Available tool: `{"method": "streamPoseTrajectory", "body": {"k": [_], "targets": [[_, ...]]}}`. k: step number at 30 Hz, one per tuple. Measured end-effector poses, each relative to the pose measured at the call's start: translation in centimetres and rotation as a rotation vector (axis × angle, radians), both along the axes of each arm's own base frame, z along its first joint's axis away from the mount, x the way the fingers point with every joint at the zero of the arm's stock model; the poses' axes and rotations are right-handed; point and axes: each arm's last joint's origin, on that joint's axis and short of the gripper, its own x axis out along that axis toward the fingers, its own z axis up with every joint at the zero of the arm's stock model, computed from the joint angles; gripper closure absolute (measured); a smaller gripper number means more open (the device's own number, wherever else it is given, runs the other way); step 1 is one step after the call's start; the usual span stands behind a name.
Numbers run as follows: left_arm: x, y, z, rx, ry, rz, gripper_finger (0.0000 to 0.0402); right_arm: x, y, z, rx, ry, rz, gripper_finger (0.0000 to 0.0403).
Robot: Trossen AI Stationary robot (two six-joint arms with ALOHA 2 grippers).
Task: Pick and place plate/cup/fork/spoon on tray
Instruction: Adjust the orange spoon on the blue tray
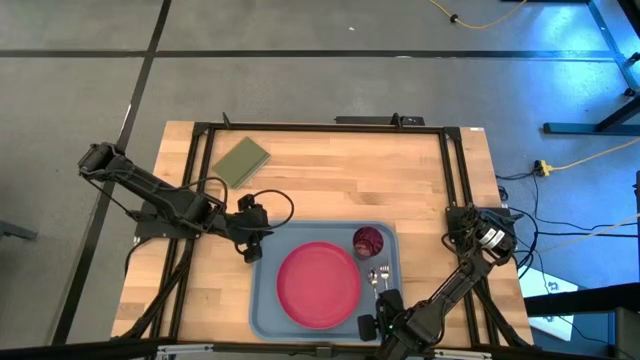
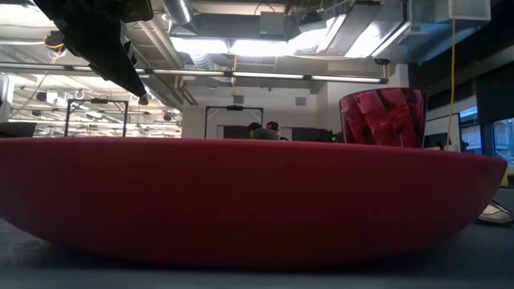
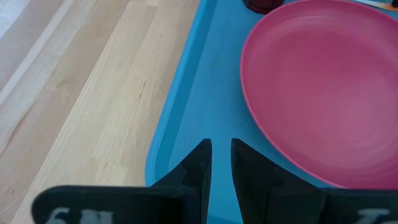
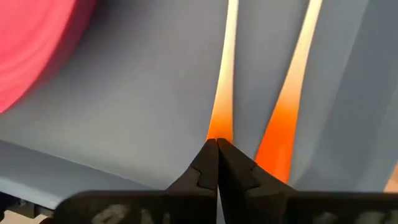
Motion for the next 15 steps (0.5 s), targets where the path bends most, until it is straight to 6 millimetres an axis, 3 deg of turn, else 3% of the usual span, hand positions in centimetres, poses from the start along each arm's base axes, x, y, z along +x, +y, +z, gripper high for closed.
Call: {"method": "streamPoseTrajectory", "body": {"k": [15], "targets": [[0.0,0.0,0.0,0.0,0.0,0.0,0.0347,0.07,-0.02,0.03,-0.01,-0.015,-0.002,0.0403]]}}
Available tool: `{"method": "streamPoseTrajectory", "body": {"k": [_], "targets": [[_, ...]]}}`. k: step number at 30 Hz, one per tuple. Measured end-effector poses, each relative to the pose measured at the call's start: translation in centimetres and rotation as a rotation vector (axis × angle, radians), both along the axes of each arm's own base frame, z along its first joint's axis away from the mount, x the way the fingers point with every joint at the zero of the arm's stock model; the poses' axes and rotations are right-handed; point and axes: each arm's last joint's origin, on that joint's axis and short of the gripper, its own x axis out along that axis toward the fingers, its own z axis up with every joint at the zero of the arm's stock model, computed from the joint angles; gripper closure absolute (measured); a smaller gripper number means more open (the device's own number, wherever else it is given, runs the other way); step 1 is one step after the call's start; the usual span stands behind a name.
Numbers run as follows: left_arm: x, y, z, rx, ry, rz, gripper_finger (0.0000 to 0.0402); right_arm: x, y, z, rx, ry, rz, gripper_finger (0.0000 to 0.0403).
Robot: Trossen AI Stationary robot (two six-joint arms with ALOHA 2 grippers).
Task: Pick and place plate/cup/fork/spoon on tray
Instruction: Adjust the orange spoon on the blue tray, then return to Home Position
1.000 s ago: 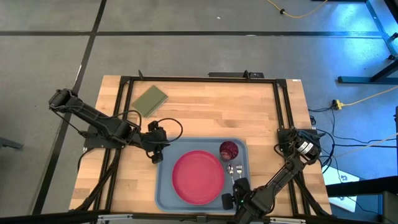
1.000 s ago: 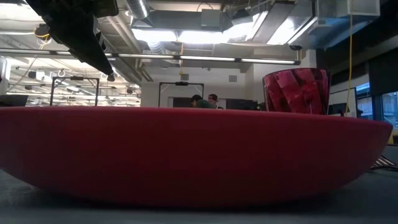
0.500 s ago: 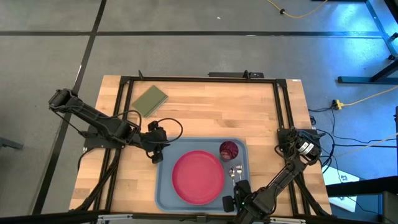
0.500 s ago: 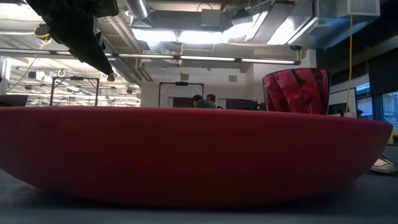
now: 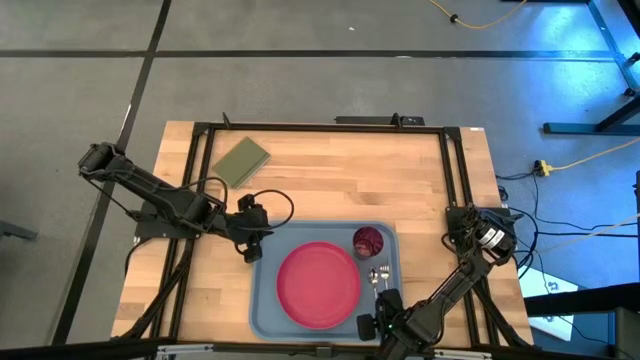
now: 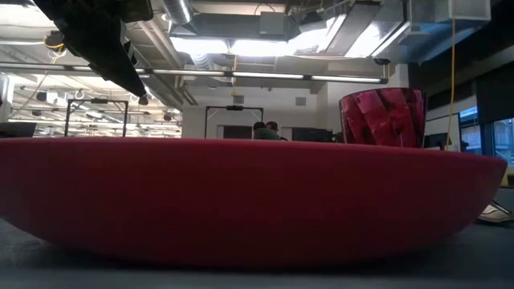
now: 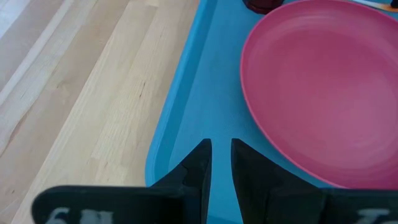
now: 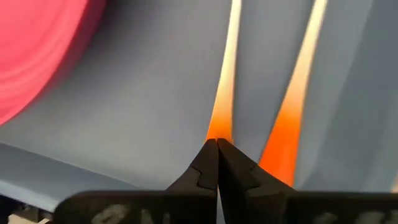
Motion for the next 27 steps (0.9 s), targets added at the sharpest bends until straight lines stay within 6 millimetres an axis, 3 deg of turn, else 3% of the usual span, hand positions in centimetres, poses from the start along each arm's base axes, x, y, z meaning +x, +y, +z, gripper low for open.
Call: {"method": "streamPoseTrajectory", "body": {"k": [3,8,16,23,27], "targets": [[0.0,0.0,0.0,0.0,0.0,0.0,0.0347,0.0,0.0,0.7,-0.021,0.017,0.0,0.0403],[0.0,0.0,0.0,0.0,0.0,0.0,0.0347,0.1,0.0,3.6,-0.125,0.026,0.009,0.0402],[0.0,0.0,0.0,0.0,0.0,0.0,0.0347,-0.5,-0.8,7.5,-0.553,-0.061,0.282,0.0372],[0.0,0.0,0.0,0.0,0.0,0.0,0.0347,0.3,0.1,7.6,-0.571,-0.121,0.452,0.0369],[0.0,0.0,0.0,0.0,0.0,0.0,0.0347,1.0,1.0,7.5,-0.635,-0.148,0.71,0.0369]]}}
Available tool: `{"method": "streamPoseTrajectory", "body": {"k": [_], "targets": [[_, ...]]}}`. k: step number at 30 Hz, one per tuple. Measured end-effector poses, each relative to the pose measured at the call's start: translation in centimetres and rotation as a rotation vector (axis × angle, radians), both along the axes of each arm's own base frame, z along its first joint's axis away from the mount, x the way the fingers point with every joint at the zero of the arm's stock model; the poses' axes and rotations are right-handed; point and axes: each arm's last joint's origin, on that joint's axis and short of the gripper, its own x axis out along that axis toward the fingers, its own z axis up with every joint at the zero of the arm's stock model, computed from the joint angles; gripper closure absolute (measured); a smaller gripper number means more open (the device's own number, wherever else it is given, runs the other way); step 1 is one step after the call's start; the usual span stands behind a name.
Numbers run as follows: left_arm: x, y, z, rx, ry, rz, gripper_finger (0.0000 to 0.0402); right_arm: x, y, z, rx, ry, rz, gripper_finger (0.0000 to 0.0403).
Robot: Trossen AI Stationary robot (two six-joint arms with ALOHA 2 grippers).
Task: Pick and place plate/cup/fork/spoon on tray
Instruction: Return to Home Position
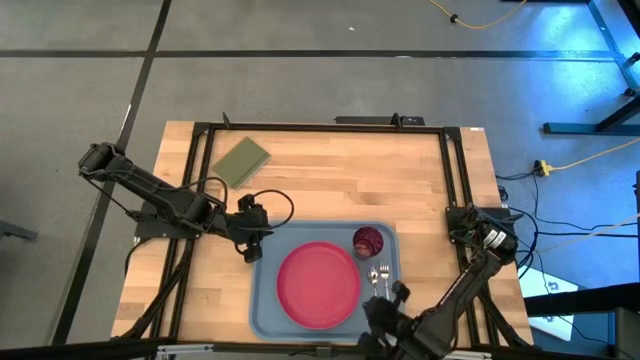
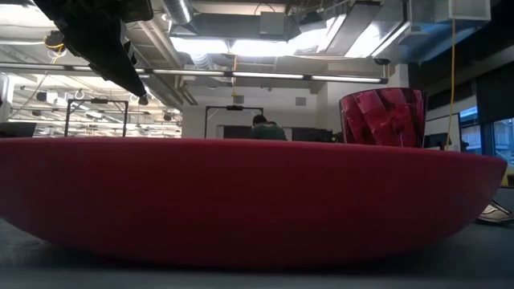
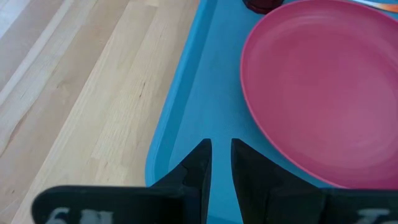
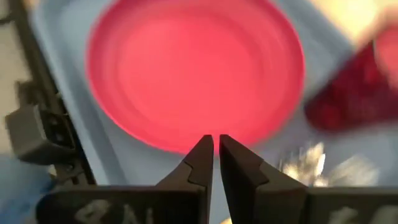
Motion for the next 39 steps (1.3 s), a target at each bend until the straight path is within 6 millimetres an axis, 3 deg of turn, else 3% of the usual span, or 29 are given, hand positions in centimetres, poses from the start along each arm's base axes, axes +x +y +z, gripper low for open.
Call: {"method": "streamPoseTrajectory", "body": {"k": [4,9,13,18,25,30,34,39], "targets": [[0.0,0.0,0.0,0.0,0.0,0.0,0.0347,1.0,0.4,0.3,-0.151,-0.033,0.199,0.0369],[0.0,0.0,0.0,-0.001,-0.003,0.0,0.0347,1.9,0.1,0.3,-0.177,-0.038,0.237,0.0368],[0.0,0.0,0.0,-0.001,-0.003,0.0,0.0347,2.2,-0.4,-0.8,-0.173,0.004,0.251,0.0368],[0.0,0.0,0.0,-0.001,-0.004,0.0,0.0347,4.2,-1.7,-2.3,-0.107,0.004,0.276,0.0368],[0.0,0.0,0.0,-0.002,-0.004,0.0,0.0347,6.9,-2.5,-2.0,-0.032,-0.011,0.501,0.0368],[0.0,0.0,0.0,-0.002,-0.004,0.0,0.0347,5.5,-4.4,-1.3,0.018,-0.191,0.603,0.0368],[0.1,0.0,0.0,-0.003,-0.007,0.0,0.0347,3.5,-6.5,-3.2,0.152,-0.447,0.849,0.0368],[0.1,0.0,0.1,-0.004,-0.01,0.001,0.0347,-0.4,-10.2,-4.9,0.268,-0.716,1.082,0.0368]]}}
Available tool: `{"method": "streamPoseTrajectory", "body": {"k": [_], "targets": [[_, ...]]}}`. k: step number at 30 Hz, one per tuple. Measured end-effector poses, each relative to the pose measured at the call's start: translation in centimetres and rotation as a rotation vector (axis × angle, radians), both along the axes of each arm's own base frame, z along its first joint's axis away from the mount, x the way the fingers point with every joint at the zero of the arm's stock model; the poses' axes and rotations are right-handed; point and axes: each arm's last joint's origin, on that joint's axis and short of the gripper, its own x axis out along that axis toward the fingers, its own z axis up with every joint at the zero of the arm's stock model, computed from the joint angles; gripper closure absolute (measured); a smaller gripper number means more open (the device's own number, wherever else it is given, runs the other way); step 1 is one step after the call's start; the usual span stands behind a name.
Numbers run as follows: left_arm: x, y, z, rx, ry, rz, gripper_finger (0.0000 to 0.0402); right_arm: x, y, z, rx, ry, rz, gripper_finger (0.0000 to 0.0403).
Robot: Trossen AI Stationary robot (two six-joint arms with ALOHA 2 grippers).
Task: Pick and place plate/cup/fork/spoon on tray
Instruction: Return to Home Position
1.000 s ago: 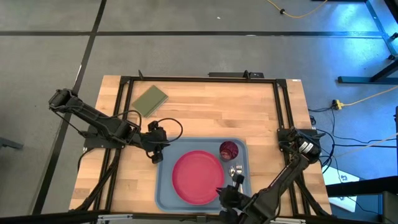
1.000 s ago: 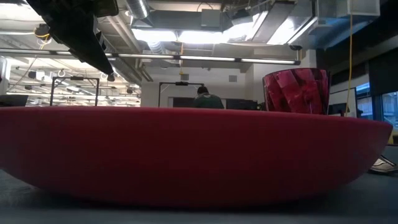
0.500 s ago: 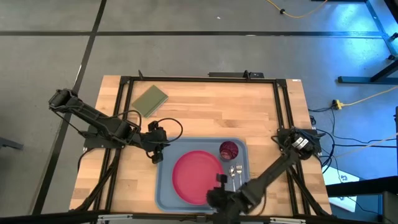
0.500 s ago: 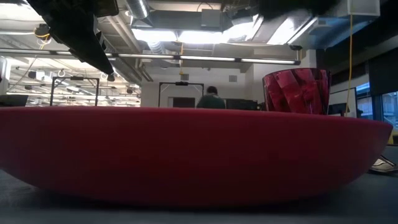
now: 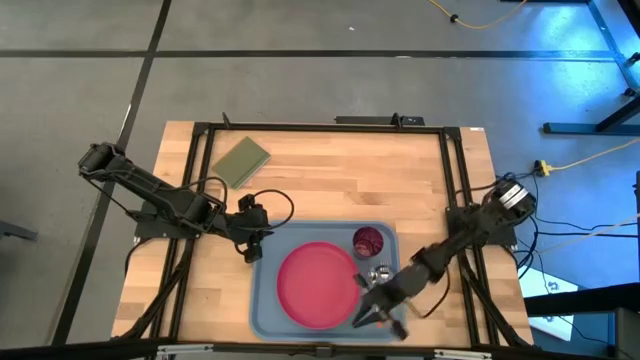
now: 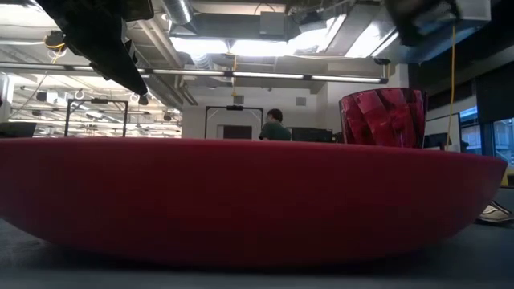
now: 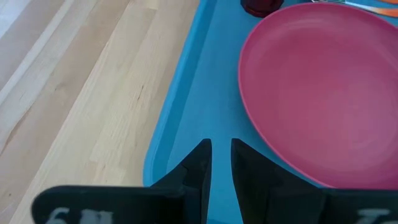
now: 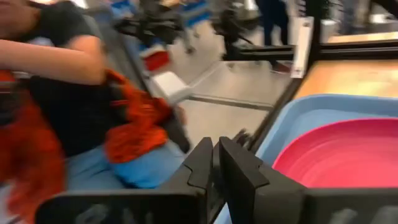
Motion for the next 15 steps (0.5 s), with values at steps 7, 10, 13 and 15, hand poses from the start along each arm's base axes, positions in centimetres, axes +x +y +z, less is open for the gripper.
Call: {"method": "streamPoseTrajectory", "body": {"k": [7,10,13,15], "targets": [[0.0,0.0,0.0,0.0,0.0,0.0,0.0347,-5.4,-5.3,-0.5,0.03,-0.056,-0.05,0.0368],[0.0,0.0,0.0,0.0,-0.001,0.0,0.0347,-7.6,-7.2,-0.9,-0.009,-0.082,-0.082,0.0368],[0.0,0.0,0.0,0.0,0.0,0.0,0.0347,-9.5,-8.9,-1.2,-0.012,-0.105,-0.094,0.0368],[0.0,0.0,0.0,0.0,0.0,0.0,0.0347,-10.4,-9.9,-1.4,-0.009,-0.123,-0.104,0.0368]]}}
